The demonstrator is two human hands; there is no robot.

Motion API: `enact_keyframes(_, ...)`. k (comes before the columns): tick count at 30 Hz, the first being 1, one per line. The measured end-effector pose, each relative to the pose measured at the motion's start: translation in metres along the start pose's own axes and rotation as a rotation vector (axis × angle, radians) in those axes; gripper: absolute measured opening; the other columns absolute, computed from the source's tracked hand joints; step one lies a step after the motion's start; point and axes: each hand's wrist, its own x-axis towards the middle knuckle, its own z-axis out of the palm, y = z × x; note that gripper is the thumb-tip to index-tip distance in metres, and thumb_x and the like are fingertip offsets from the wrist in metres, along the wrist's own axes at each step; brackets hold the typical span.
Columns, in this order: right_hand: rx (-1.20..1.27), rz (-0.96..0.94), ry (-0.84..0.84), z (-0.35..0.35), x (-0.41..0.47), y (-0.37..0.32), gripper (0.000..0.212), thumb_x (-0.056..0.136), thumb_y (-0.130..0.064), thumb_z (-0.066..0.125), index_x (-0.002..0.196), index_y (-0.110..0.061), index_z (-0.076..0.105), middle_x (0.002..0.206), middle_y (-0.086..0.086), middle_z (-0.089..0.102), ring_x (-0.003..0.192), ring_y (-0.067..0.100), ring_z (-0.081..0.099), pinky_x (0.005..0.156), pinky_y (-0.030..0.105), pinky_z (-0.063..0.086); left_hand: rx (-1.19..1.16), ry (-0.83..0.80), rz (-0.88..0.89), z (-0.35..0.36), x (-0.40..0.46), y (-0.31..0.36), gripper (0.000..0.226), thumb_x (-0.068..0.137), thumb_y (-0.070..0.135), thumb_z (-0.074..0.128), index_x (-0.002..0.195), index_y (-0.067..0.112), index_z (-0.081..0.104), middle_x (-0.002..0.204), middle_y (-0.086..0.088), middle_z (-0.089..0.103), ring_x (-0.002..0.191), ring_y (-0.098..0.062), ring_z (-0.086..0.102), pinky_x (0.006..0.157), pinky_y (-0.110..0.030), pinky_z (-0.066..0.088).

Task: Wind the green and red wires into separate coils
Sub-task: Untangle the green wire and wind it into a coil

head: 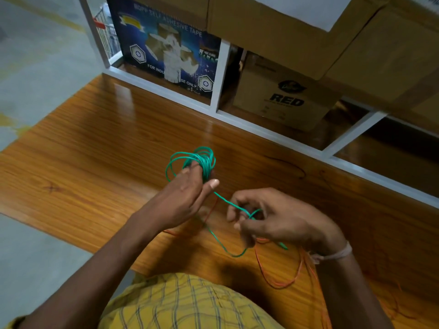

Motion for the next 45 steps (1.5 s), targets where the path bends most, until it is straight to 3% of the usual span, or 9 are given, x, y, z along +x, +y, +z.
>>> enact_keyframes(5, 0.067, -0.073, 0.142, -0.029, -0.014, 0.002, 0.01, 0.097, -0.004, 0.072, 0.106, -0.006, 0.071, 0.086, 0.026, 0.071, 0.072, 0.026, 0.065, 0.067, 0.039, 0.051, 0.052, -0.123, 0.106, -0.006, -0.005, -0.007, 0.063, 0.095, 0.083, 0.018, 0.1, 0.023, 0.034, 0.085, 0.003, 0.047, 0.089, -0.033, 0.055, 0.072, -0.034, 0.026)
enact_keyframes(9, 0.037, -0.145, 0.284, -0.042, -0.018, -0.001, 0.015, 0.094, -0.007, 0.076, 0.107, -0.013, 0.071, 0.088, 0.017, 0.067, 0.079, 0.034, 0.067, 0.071, 0.04, 0.055, 0.028, -0.233, 0.14, -0.011, -0.007, -0.007, 0.042, 0.108, 0.062, 0.032, 0.095, 0.022, 0.039, 0.073, 0.011, 0.042, 0.077, -0.022, 0.056, 0.068, -0.035, 0.032)
enact_keyframes(15, -0.088, -0.149, 0.585, -0.04, 0.007, 0.015, 0.029, 0.095, -0.021, 0.076, 0.123, -0.025, 0.069, 0.093, -0.001, 0.072, 0.092, 0.011, 0.07, 0.08, 0.025, 0.056, -0.846, -0.463, 0.023, -0.029, -0.016, 0.008, 0.038, 0.112, 0.033, 0.042, 0.088, 0.005, 0.049, 0.07, -0.026, 0.047, 0.057, -0.009, 0.049, 0.065, -0.031, 0.052)
enact_keyframes(18, -0.137, -0.153, 0.609, -0.026, 0.023, 0.028, 0.033, 0.103, -0.02, 0.066, 0.136, -0.019, 0.064, 0.089, -0.005, 0.074, 0.089, 0.005, 0.07, 0.077, 0.016, 0.052, -1.214, -0.508, 0.037, -0.034, -0.016, 0.016, 0.032, 0.112, 0.027, 0.036, 0.088, 0.009, 0.048, 0.057, -0.004, 0.028, 0.048, -0.016, 0.036, 0.082, -0.041, 0.057)
enact_keyframes(26, -0.151, -0.127, 0.765, 0.002, 0.056, 0.061, 0.022, 0.109, -0.018, 0.055, 0.093, -0.025, 0.068, 0.066, 0.004, 0.064, 0.056, 0.005, 0.055, 0.055, 0.03, 0.043, -1.734, -0.531, 0.043, -0.034, -0.014, 0.016, 0.035, 0.111, 0.039, 0.048, 0.09, 0.012, 0.053, 0.054, 0.005, 0.026, 0.043, -0.017, 0.028, 0.085, -0.037, 0.056)
enact_keyframes(29, -0.153, -0.07, 0.842, 0.005, 0.063, 0.073, 0.024, 0.107, -0.03, 0.049, 0.093, -0.03, 0.069, 0.074, 0.009, 0.069, 0.066, 0.028, 0.064, 0.062, 0.045, 0.05, -1.806, -0.531, 0.029, -0.033, -0.013, 0.017, 0.035, 0.112, 0.036, 0.047, 0.089, 0.011, 0.053, 0.053, 0.006, 0.028, 0.042, -0.015, 0.029, 0.079, -0.037, 0.055)
enact_keyframes(34, -0.075, 0.117, 0.79, -0.006, 0.07, 0.079, 0.028, 0.111, -0.029, 0.048, 0.096, -0.021, 0.071, 0.092, 0.015, 0.073, 0.086, 0.031, 0.066, 0.068, 0.027, 0.046, -1.782, -0.513, 0.041, -0.029, -0.017, 0.025, 0.034, 0.112, 0.034, 0.047, 0.087, 0.012, 0.054, 0.051, 0.008, 0.027, 0.041, -0.013, 0.022, 0.066, -0.035, 0.049)
enact_keyframes(42, -0.026, 0.178, 0.665, -0.005, 0.08, 0.083, 0.028, 0.11, -0.03, 0.051, 0.094, -0.023, 0.073, 0.102, 0.022, 0.074, 0.092, 0.04, 0.067, 0.076, 0.046, 0.052, -1.649, -0.454, 0.052, -0.032, -0.019, 0.034, 0.035, 0.113, 0.033, 0.04, 0.089, 0.011, 0.053, 0.054, 0.008, 0.032, 0.044, -0.013, 0.021, 0.067, -0.039, 0.043)
enact_keyframes(45, -0.023, 0.12, 0.571, 0.001, 0.072, 0.092, 0.03, 0.109, -0.027, 0.054, 0.083, -0.031, 0.068, 0.079, -0.007, 0.068, 0.075, 0.007, 0.062, 0.07, 0.036, 0.044, -1.644, -0.32, -0.003, -0.039, -0.013, 0.033, 0.038, 0.112, 0.036, 0.034, 0.09, 0.011, 0.053, 0.057, 0.007, 0.033, 0.046, -0.012, 0.029, 0.077, -0.04, 0.045)
